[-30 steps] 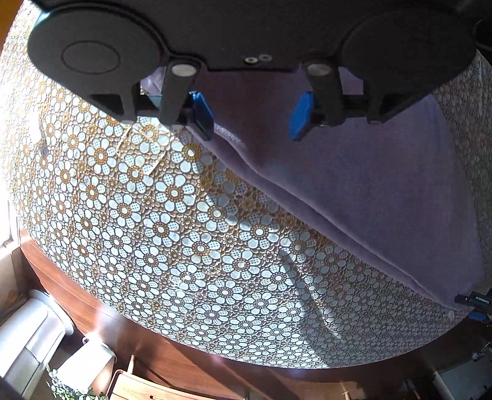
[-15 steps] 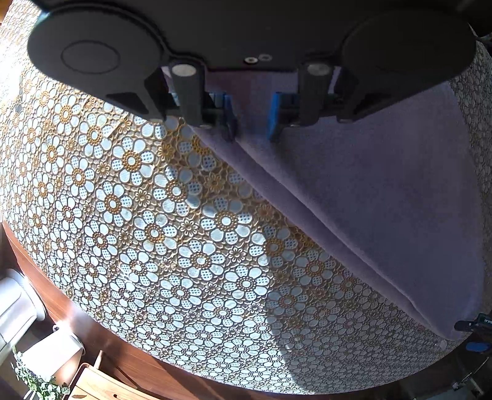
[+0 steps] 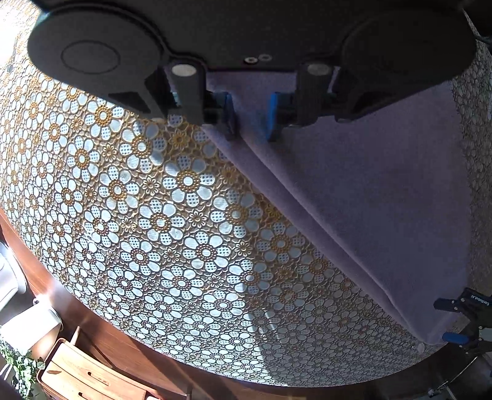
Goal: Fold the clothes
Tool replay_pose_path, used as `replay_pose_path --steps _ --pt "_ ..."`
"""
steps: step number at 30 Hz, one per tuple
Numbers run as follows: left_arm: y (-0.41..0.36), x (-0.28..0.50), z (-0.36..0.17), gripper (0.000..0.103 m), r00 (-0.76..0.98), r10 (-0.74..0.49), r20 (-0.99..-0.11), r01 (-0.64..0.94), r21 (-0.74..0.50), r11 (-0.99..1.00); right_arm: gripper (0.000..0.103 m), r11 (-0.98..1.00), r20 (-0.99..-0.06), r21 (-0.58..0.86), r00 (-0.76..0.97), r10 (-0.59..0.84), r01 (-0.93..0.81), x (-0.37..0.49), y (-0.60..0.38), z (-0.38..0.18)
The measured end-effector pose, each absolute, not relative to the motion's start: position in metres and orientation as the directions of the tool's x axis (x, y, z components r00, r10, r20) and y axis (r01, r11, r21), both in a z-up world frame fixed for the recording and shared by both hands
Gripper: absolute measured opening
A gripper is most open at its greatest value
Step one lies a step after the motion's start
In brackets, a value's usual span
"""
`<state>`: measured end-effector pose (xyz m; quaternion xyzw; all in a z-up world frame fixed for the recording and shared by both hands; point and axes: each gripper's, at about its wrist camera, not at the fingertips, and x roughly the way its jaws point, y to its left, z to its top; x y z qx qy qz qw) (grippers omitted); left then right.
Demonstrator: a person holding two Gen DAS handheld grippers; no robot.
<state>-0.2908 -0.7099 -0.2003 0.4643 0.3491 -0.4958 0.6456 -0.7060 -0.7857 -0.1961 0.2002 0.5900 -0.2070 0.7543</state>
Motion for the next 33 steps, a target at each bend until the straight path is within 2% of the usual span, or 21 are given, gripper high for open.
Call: replay_pose_path --steps 4,11,14,19,23,26,33 --pt "-0.709 -0.279 -0.203 0.103 0.226 -0.303 -0.926 0.972 0.194 0.132 0.103 0.849 -0.974 0.031 0.205 -0.092 0.527 -0.704 -0.782 -0.183" --pt "-0.721 -0.283 -0.195 0.103 0.309 -0.334 -0.890 0.950 0.303 0.073 0.103 0.840 -0.974 -0.001 0.191 -0.124 0.543 -0.694 -0.809 -0.184" --pt "-0.726 -0.272 -0.200 0.103 0.287 -0.322 -0.902 0.958 0.266 0.108 0.103 0.826 -0.980 -0.003 0.162 -0.114 0.563 -0.688 -0.818 -0.206" --pt "-0.726 -0.263 -0.201 0.103 0.254 -0.297 -0.921 0.965 0.218 0.148 0.103 0.773 -0.979 0.023 0.170 -0.111 0.634 -0.698 -0.823 -0.204" --pt "-0.713 -0.288 -0.188 0.101 0.113 -0.328 -0.938 0.993 0.101 0.054 0.103 0.765 -0.967 0.042 0.220 -0.132 0.643 -0.716 -0.802 -0.181" --pt "-0.698 -0.331 -0.179 0.101 -0.047 -0.332 -0.942 0.995 -0.016 -0.095 0.103 0.789 -0.963 0.047 0.238 -0.127 0.612 -0.731 -0.770 -0.167" --pt "-0.654 -0.471 -0.181 0.101 -0.376 -0.226 -0.899 0.856 -0.243 -0.457 0.103 0.818 -0.982 0.000 0.154 -0.108 0.575 -0.764 -0.712 -0.165"
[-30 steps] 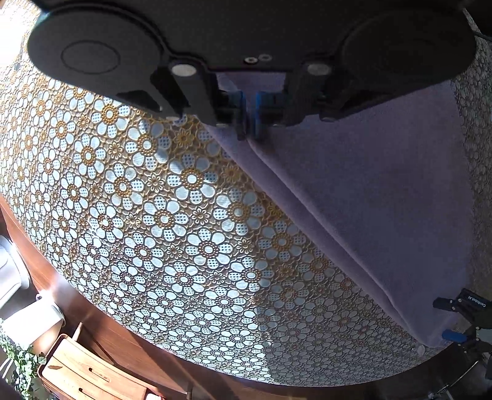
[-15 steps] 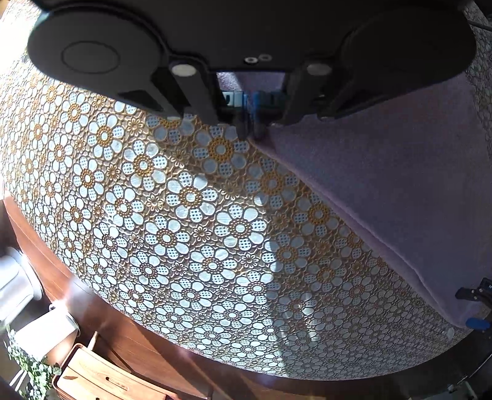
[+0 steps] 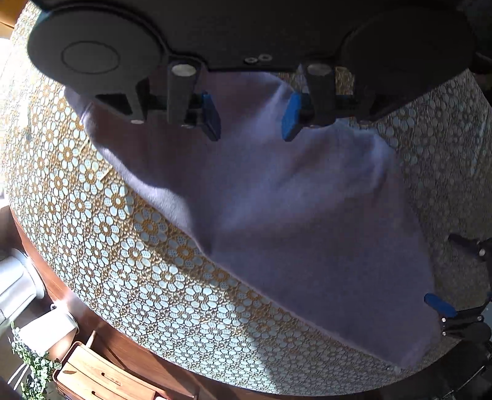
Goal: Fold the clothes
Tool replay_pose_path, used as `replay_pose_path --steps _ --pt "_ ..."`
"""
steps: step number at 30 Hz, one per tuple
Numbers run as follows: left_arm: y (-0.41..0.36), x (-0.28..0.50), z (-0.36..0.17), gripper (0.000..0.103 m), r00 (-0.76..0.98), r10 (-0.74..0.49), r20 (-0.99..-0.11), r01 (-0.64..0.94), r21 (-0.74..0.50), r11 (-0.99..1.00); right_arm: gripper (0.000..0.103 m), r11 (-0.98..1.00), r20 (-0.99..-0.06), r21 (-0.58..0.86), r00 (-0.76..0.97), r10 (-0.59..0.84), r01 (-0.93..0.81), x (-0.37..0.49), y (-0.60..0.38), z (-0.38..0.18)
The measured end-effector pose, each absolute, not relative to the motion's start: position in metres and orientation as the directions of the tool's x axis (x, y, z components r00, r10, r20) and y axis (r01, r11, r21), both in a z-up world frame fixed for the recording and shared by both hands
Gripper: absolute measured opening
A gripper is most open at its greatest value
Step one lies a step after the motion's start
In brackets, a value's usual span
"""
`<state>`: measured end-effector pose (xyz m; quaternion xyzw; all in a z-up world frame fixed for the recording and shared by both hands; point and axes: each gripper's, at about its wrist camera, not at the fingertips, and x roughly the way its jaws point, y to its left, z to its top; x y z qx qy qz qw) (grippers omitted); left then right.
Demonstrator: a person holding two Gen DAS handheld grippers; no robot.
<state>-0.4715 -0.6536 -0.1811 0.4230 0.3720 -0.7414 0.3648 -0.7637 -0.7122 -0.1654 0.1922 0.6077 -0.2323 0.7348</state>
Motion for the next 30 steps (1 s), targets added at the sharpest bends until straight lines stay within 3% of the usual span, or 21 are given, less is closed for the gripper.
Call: replay_pose_path --steps 8,20,30 --pt "-0.648 -0.569 -0.212 0.101 -0.472 -0.142 -0.870 0.776 -0.334 -0.534 0.103 0.788 -0.988 -0.006 0.120 -0.101 0.616 -0.791 -0.708 -0.177" --pt "-0.666 -0.605 -0.194 0.101 -0.446 -0.307 -0.841 0.811 -0.235 -0.536 0.103 0.792 -0.986 0.019 0.142 -0.085 0.610 -0.794 -0.717 -0.192" --pt "-0.656 -0.621 -0.211 0.101 -0.474 -0.258 -0.842 0.717 -0.199 -0.668 0.103 0.808 -0.987 0.018 0.142 -0.082 0.589 -0.784 -0.720 -0.203"
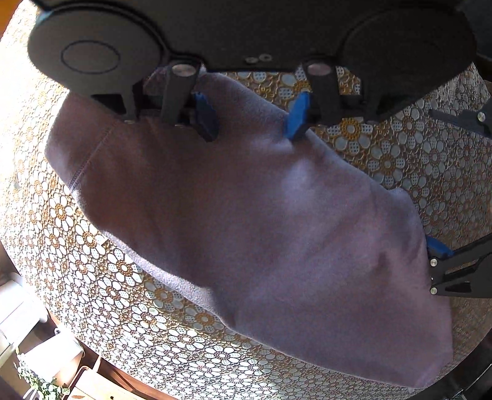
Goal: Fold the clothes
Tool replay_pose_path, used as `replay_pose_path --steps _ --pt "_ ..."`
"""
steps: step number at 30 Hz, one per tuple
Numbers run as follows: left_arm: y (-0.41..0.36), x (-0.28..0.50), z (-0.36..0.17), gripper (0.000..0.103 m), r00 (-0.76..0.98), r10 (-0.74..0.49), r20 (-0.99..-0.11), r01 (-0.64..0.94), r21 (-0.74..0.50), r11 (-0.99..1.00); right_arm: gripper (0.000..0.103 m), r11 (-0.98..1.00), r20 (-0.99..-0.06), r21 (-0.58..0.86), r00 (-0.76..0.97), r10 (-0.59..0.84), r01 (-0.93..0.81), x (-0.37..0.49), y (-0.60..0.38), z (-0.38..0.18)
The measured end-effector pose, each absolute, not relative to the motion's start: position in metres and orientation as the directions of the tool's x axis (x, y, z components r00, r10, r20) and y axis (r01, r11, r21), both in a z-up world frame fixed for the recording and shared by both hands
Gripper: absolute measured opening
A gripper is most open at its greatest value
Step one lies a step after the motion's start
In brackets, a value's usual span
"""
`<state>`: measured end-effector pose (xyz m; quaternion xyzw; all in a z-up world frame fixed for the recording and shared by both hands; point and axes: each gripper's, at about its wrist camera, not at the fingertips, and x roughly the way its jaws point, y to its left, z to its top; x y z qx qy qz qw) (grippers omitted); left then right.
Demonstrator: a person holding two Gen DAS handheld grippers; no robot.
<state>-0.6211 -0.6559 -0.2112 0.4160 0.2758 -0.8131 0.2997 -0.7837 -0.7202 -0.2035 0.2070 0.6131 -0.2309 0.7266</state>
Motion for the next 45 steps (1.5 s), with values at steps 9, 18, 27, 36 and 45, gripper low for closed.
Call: replay_pose_path --steps 9,18,27,36,45 --pt "-0.630 -0.622 -0.211 0.101 -0.491 -0.153 -0.858 0.523 -0.149 -0.839 0.103 0.781 -0.988 0.042 0.144 -0.061 0.623 -0.778 -0.730 -0.203" --pt "-0.637 -0.575 -0.172 0.101 -0.470 -0.232 -0.851 0.635 -0.144 -0.759 0.103 0.760 -0.969 0.055 0.218 -0.115 0.647 -0.772 -0.735 -0.170" --pt "-0.707 -0.499 -0.183 0.101 -0.213 -0.392 -0.895 0.832 0.044 -0.552 0.103 0.729 -0.964 -0.062 0.148 -0.221 0.681 -0.795 -0.770 -0.169" --pt "-0.703 -0.469 -0.213 0.101 -0.152 -0.308 -0.939 0.837 0.044 -0.545 0.103 0.658 -0.981 -0.034 0.101 -0.165 0.752 -0.828 -0.804 -0.190" --pt "-0.708 -0.462 -0.214 0.103 -0.162 -0.283 -0.945 0.843 0.017 -0.538 0.103 0.622 -0.987 0.021 0.116 -0.112 0.783 -0.842 -0.815 -0.202"
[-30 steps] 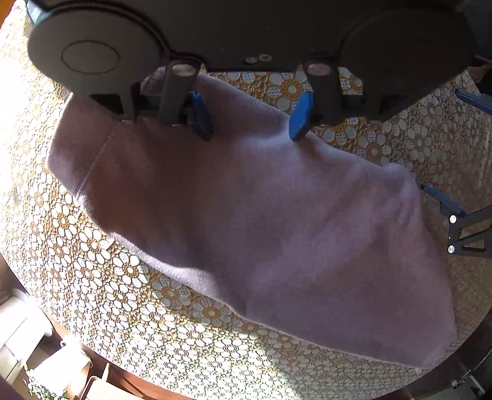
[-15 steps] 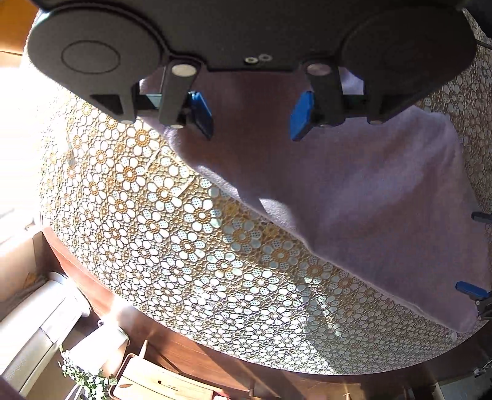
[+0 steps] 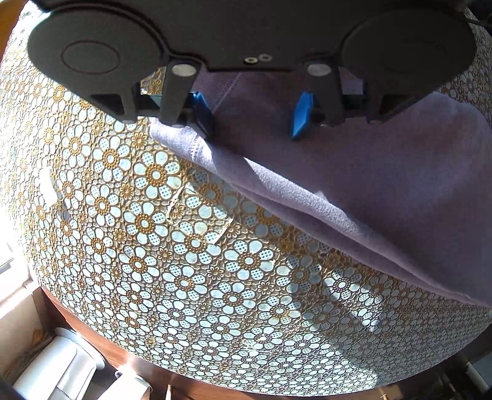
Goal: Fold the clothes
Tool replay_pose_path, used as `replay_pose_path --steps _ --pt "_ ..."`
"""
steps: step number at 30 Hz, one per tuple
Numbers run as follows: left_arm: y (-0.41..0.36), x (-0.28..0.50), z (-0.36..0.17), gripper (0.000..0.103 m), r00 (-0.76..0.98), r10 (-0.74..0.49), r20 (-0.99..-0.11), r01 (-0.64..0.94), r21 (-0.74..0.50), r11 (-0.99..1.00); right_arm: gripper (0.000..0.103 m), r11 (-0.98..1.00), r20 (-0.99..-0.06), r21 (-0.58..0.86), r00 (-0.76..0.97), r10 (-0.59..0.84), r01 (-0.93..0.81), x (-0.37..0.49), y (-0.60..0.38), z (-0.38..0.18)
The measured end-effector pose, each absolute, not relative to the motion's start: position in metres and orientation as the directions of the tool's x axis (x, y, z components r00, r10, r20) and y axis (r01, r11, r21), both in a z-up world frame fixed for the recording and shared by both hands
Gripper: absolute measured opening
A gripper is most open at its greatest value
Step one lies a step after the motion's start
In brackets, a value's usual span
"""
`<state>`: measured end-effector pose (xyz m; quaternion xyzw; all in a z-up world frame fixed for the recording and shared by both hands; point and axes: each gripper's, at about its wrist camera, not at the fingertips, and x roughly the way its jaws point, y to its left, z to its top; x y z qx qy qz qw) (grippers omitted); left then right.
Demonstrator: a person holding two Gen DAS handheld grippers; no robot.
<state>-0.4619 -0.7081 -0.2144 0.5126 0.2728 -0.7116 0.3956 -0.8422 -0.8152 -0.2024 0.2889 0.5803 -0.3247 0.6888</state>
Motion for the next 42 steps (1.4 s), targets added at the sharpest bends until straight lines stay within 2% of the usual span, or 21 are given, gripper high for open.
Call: replay_pose_path --steps 3,6,10,14,19,23,28,35,42 --pt "-0.712 -0.457 -0.201 0.103 -0.143 -0.325 -0.935 0.831 0.065 -0.552 0.103 0.670 -0.974 0.019 0.164 -0.155 0.742 -0.842 -0.798 -0.172" --pt "-0.723 -0.442 -0.192 0.103 -0.119 -0.354 -0.928 0.844 0.094 -0.529 0.103 0.732 -0.976 -0.034 0.135 -0.172 0.680 -0.845 -0.777 -0.159" --pt "-0.735 -0.420 -0.191 0.103 -0.062 -0.367 -0.928 0.850 0.144 -0.507 0.103 0.753 -0.988 -0.048 0.081 -0.134 0.656 -0.851 -0.768 -0.171" --pt "-0.741 -0.398 -0.208 0.103 0.000 -0.319 -0.948 0.852 0.167 -0.496 0.103 0.725 -0.995 -0.030 0.046 -0.084 0.688 -0.861 -0.772 -0.199" --pt "-0.743 -0.376 -0.217 0.103 -0.030 -0.276 -0.961 0.898 0.095 -0.430 0.103 0.683 -0.997 0.004 0.055 -0.053 0.730 -0.866 -0.777 -0.216" --pt "-0.738 -0.378 -0.209 0.103 -0.028 -0.297 -0.955 0.892 0.111 -0.439 0.103 0.674 -0.993 -0.012 0.069 -0.093 0.739 -0.859 -0.778 -0.197" --pt "-0.727 -0.366 -0.185 0.103 -0.050 -0.345 -0.937 0.904 0.104 -0.414 0.103 0.732 -0.961 -0.025 0.185 -0.204 0.681 -0.809 -0.770 -0.158" --pt "-0.707 -0.324 -0.176 0.103 -0.016 -0.352 -0.936 0.925 0.120 -0.360 0.103 0.816 -0.940 0.060 0.307 -0.147 0.575 -0.704 -0.762 -0.170" --pt "-0.685 -0.277 -0.175 0.103 -0.010 -0.338 -0.941 0.934 0.112 -0.339 0.103 0.905 -0.926 0.116 0.374 -0.051 0.409 -0.605 -0.704 -0.169"
